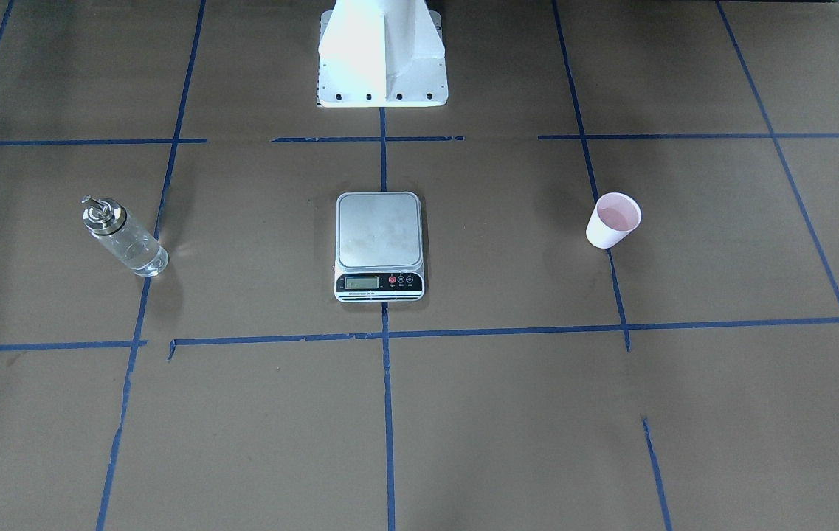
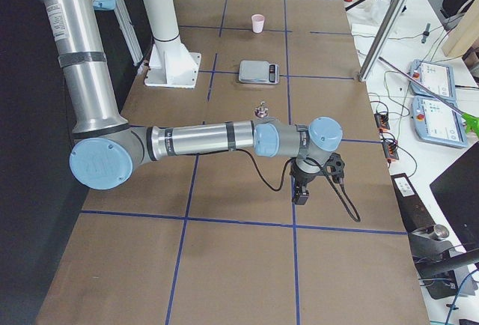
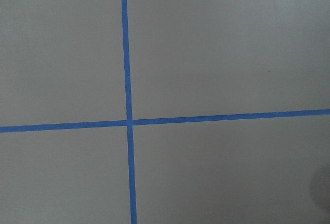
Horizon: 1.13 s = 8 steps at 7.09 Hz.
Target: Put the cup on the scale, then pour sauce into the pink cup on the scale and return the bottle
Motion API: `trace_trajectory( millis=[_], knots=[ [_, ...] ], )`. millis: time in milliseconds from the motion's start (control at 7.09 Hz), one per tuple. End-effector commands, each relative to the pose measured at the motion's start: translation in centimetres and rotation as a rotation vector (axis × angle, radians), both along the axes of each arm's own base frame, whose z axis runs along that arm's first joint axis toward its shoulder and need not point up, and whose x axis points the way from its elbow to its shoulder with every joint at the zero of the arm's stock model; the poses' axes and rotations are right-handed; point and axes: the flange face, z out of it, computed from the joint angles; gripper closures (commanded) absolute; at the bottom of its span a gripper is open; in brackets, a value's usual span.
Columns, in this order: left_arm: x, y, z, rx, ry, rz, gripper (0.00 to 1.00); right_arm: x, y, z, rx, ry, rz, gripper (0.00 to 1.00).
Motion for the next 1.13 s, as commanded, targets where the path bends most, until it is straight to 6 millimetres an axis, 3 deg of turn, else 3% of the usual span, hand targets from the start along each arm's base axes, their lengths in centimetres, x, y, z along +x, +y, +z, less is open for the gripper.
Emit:
trace_trajectory(
  millis=[0, 282, 987],
  knots=[
    [0.2, 0.0, -0.2, 0.006, -0.005, 0.003, 0.0, -0.1, 0.1, 0.0, -0.003, -0.009, 0.001, 0.0],
    [0.2, 0.6, -1.7, 0.038, -0.006, 0.004, 0.0, -0.2, 0.1, 0.1, -0.01, -0.014, 0.003, 0.0],
    [0.4, 0.5, -3.1, 0.12, 0.02, 0.009, 0.0, -0.6, -0.1, -0.2, -0.009, -0.02, 0.001, 0.0]
  ],
)
